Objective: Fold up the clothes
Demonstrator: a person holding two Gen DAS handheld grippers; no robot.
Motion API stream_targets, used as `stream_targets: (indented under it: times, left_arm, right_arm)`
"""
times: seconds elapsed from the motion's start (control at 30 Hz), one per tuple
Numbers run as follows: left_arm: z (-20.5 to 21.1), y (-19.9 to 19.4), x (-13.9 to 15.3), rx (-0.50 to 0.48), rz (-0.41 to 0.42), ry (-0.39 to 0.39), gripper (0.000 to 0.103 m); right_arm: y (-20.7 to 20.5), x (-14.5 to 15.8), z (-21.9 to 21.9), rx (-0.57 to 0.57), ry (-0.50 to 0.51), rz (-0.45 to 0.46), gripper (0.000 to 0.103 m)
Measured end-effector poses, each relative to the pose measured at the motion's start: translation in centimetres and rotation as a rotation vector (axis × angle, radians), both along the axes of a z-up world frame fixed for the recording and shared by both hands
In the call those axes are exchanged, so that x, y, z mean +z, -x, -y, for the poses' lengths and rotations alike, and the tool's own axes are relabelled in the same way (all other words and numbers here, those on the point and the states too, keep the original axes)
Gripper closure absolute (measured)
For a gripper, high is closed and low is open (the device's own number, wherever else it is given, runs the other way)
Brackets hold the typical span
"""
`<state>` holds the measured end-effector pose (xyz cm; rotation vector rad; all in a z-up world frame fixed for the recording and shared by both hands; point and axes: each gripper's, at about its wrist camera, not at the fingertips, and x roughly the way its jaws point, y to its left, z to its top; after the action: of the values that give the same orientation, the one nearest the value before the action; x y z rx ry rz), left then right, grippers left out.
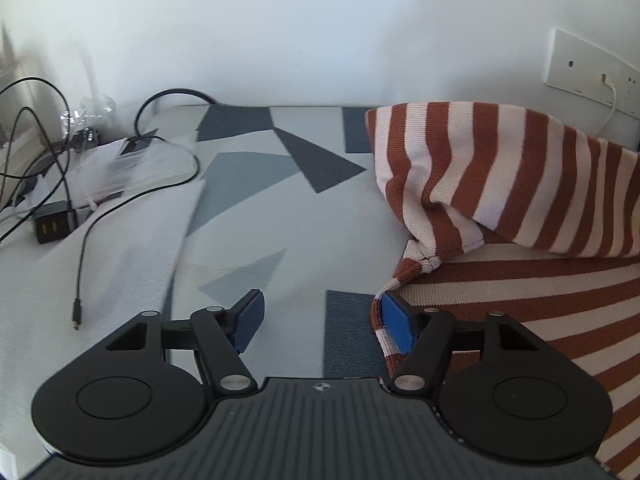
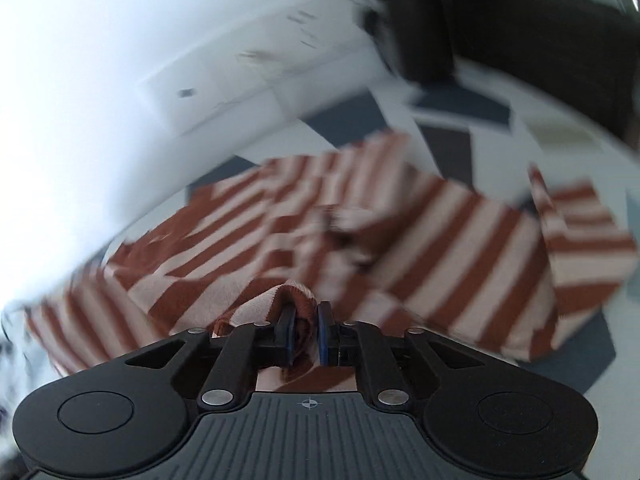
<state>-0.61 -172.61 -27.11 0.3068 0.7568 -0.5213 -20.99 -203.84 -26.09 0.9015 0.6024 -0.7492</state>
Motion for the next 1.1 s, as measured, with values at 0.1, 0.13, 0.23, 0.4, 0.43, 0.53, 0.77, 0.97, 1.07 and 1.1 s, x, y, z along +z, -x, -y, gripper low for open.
stream_targets:
  times: [0.1, 0.13, 0.23, 0.4, 0.43, 0.53, 0.77, 0.97, 1.07, 1.1]
  left_arm:
    - [0.3, 0.4, 0.2, -0.024, 0.035, -0.025, 0.033]
    - [0.8, 0.9, 0.3, -0.052, 0.057, -0.040, 0.033]
    - [2.4, 1.5, 0.3, -0.125, 0.088, -0.049, 0.030]
    - [5.3, 1.6, -0.4, -0.171, 0.097, -0.071, 0.029]
    - [5.6, 1.6, -0.5, -0.172, 0.111, -0.078, 0.028]
    - [6.2, 1.6, -0.7, -0.167, 0.152, -0.095, 0.025]
    - [5.8, 0.9, 0.0, -0.166, 0.210, -0.125, 0.051]
    - [3.9, -0.6, 0.9, -0.080, 0.165, -0.062, 0.050]
    - [3.0, -0.9, 0.9, -0.038, 0.147, -0.044, 0.047]
    - [2.8, -0.9, 0.8, -0.037, 0.142, -0.039, 0.047]
  right_arm:
    - [1.3, 0.6, 0.4, -0.012, 0.018, 0.037, 0.068]
    - [1.5, 0.9, 0.2, -0.003, 0.044, 0.032, 0.062]
    - [1.4, 1.6, -0.8, 0.080, 0.129, 0.006, 0.060]
    - [-0.6, 1.6, -3.4, 0.236, 0.270, -0.090, 0.057]
    - [-1.2, 1.4, -3.7, 0.262, 0.295, -0.117, 0.053]
    - [-3.0, 1.1, -4.6, 0.335, 0.335, -0.205, 0.045]
    - [-3.7, -0.1, -2.9, 0.364, 0.130, -0.107, 0.096]
    - [-5.1, 3.3, 0.4, 0.201, 0.236, 0.067, 0.094]
    - [-4.9, 4.6, 2.8, 0.036, 0.262, 0.105, 0.067]
    - [-4.8, 4.8, 3.1, 0.029, 0.257, 0.106, 0.067]
